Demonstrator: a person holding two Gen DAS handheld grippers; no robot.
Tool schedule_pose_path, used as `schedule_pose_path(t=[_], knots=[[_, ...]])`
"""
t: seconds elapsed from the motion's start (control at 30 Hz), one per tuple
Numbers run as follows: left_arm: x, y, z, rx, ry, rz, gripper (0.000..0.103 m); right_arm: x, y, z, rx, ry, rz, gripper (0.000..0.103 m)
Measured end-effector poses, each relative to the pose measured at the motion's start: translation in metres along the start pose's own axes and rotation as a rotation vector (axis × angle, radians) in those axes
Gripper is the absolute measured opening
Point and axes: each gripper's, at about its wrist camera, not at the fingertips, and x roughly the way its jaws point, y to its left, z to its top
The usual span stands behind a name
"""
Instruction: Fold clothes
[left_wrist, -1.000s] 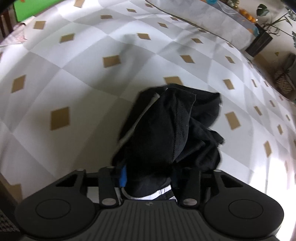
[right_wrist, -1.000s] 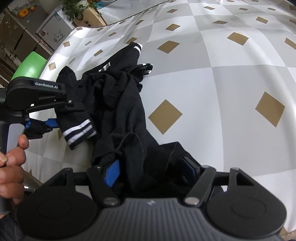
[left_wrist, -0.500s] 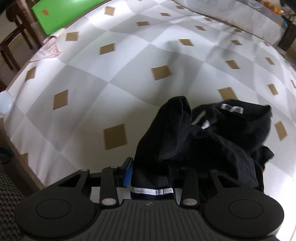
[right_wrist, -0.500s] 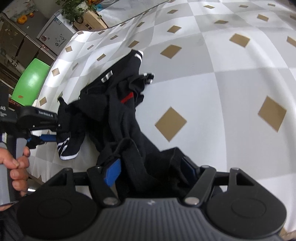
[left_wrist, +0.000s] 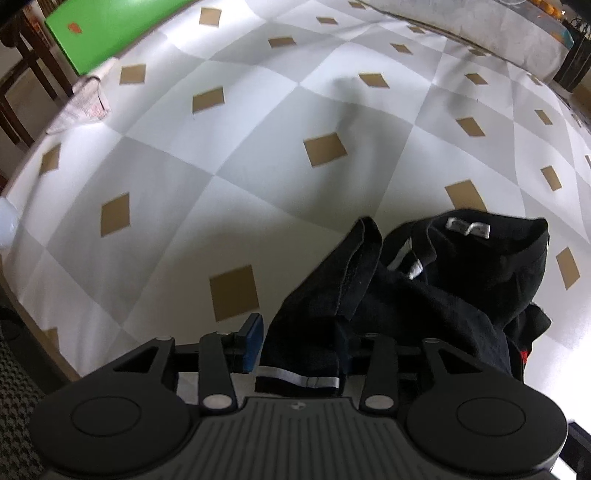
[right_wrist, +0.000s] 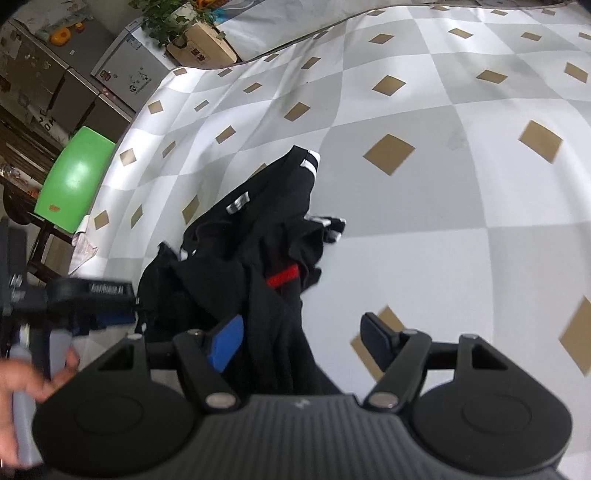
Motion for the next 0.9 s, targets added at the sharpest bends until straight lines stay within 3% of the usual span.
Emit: schedule_pose_path(t=[0.33,0.53,0.8,0.9], knots=[[0.007,0.007,-0.011,-0.073,0.032,-0.067,0.068,0.044,-0.003,0.031,0.043,-0.024,-0.021,0.068],[0.009,0.003,-0.012,-0.053,0.032,-0.06,0.069,0.068,-0.003,0.032,0.087,-0.011,-0.013,0.062],[0.009,-0.001,-0.011,-0.024,0.009,-0.037,0.067,0.076,-0.014,0.033,0.203,-0.019,0.068,0.024],[0.008,-0.003,-0.01,-0.012,0.003,-0.047,0.054,0.075,-0.016,0.035,0.21,-0.029,0.073,0.013]])
